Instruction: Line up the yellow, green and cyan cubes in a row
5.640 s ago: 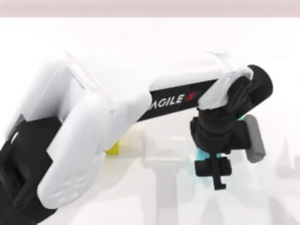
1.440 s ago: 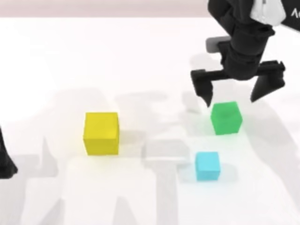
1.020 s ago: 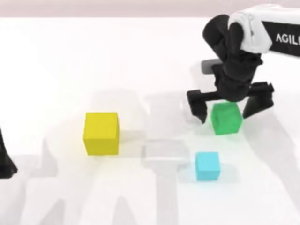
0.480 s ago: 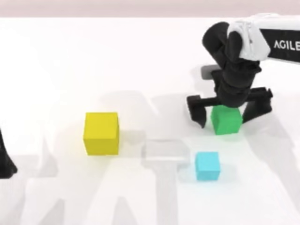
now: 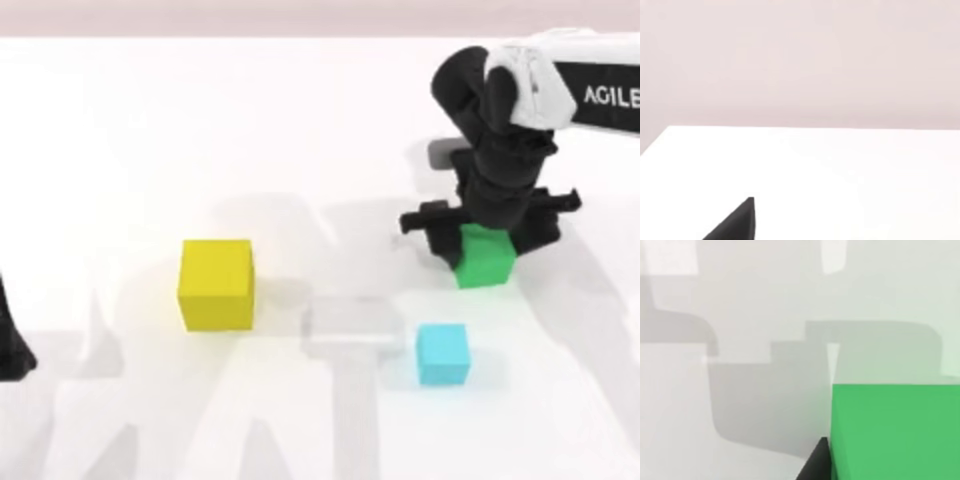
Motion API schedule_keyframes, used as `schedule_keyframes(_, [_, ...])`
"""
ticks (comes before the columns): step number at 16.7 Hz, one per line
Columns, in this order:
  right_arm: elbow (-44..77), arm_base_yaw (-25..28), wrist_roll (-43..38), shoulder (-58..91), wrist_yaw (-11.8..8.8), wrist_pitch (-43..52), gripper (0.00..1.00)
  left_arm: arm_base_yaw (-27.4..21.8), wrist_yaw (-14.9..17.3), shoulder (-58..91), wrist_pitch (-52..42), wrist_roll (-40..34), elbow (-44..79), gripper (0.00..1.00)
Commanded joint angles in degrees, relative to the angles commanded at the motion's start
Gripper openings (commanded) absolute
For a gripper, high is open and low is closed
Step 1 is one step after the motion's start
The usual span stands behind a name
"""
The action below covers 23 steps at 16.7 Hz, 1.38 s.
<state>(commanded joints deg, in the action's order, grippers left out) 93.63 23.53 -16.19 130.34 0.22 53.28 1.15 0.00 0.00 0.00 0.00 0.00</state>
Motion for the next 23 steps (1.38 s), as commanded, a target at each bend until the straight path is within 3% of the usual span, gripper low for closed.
schedule_keyframes(3, [0.0, 0.0, 0.0, 0.0, 0.0, 0.0, 0.02, 0.0, 0.0, 0.0, 0.0, 0.0, 0.0, 1.0])
schedule_keyframes(4, [0.0, 0.0, 0.0, 0.0, 0.0, 0.0, 0.0, 0.0, 0.0, 0.0, 0.0, 0.0, 0.0, 1.0])
schedule_keyframes(13, [0.6, -0.1, 0.2, -1.4, 0.4, 0.7, 0.0, 0.0, 0.0, 0.0, 0.0, 0.0, 0.0, 1.0])
schedule_keyframes(20, [9.1, 0.3, 0.2, -4.8, 0.3, 13.0, 0.0, 0.0, 0.0, 0.0, 0.0, 0.0, 0.0, 1.0])
schedule_keyframes(23, [10.0, 0.3, 0.3, -5.4, 0.3, 14.2, 0.0, 0.0, 0.0, 0.0, 0.0, 0.0, 0.0, 1.0])
